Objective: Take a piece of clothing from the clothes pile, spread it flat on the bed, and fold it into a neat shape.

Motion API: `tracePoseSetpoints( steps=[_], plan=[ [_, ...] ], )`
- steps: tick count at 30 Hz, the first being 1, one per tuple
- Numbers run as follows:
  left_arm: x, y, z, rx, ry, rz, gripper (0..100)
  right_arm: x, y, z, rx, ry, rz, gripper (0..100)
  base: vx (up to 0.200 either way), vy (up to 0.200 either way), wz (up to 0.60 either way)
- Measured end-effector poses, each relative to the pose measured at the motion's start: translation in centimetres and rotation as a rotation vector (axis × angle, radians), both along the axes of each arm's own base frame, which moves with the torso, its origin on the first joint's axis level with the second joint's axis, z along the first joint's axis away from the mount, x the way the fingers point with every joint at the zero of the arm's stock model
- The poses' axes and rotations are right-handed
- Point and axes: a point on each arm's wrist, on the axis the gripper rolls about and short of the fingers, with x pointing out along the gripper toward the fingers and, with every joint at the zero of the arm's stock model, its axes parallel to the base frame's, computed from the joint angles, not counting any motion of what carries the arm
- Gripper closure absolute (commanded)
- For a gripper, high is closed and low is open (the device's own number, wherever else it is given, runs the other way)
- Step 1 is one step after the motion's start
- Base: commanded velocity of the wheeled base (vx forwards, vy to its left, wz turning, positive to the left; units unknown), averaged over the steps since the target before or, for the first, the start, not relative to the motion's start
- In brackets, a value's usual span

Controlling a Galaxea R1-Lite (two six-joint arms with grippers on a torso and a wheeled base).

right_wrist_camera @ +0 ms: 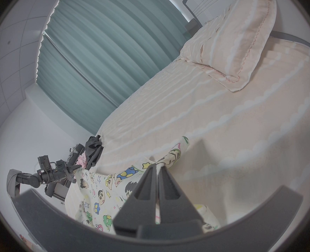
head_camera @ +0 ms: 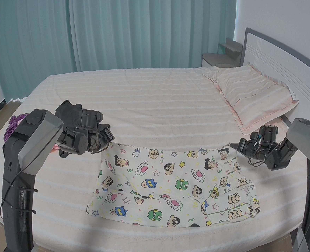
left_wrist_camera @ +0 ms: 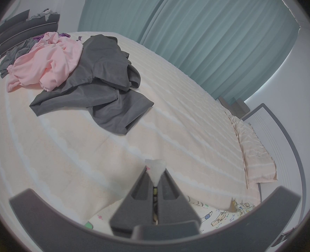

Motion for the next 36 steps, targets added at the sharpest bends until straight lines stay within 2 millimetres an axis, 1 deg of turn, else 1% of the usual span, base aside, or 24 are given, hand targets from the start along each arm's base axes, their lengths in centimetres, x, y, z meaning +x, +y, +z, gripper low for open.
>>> tracePoseSetpoints(
  steps=[4,9,10,16,19,23,28,32,33,36],
  plan=[
    [-1.1,0.2,0.3,0.005,0.021,-0.005,100,-1.4,-0.3,0.4,0.006,0.004,0.03,100,0.0,0.0,0.0],
    [-3.0,0.5,0.2,0.012,0.072,-0.011,100,-3.6,-0.7,0.5,0.002,0.016,0.073,100,0.0,0.0,0.0],
    [-3.7,0.7,0.0,0.013,0.095,-0.017,100,-4.4,-0.9,0.5,0.006,0.017,0.082,100,0.0,0.0,0.0],
    [-6.7,1.1,-0.1,-0.013,0.17,-0.065,100,-6.9,-1.4,0.9,0.015,0.02,0.116,100,0.0,0.0,0.0],
    [-8.3,1.3,0.0,-0.025,0.197,-0.085,100,-8.7,-1.6,0.7,0.01,0.038,0.145,100,0.0,0.0,0.0],
    [-10.2,1.6,-0.3,-0.023,0.214,-0.111,100,-11.2,-1.9,0.3,-0.011,0.058,0.189,100,0.0,0.0,0.0],
    [-12.0,1.8,-1.3,0.017,0.228,-0.149,100,-13.0,-2.2,-0.6,-0.051,0.082,0.215,100,0.0,0.0,0.0],
    [-12.8,1.7,-2.6,0.049,0.245,-0.16,100,-13.8,-2.3,-1.9,-0.089,0.116,0.215,100,0.0,0.0,0.0],
    [-13.0,1.6,-3.3,0.066,0.264,-0.156,100,-14.0,-2.4,-2.5,-0.108,0.139,0.199,100,0.0,0.0,0.0],
    [-13.3,1.3,-4.1,0.082,0.284,-0.158,100,-14.1,-2.4,-3.1,-0.117,0.158,0.19,100,0.0,0.0,0.0]
  ],
)
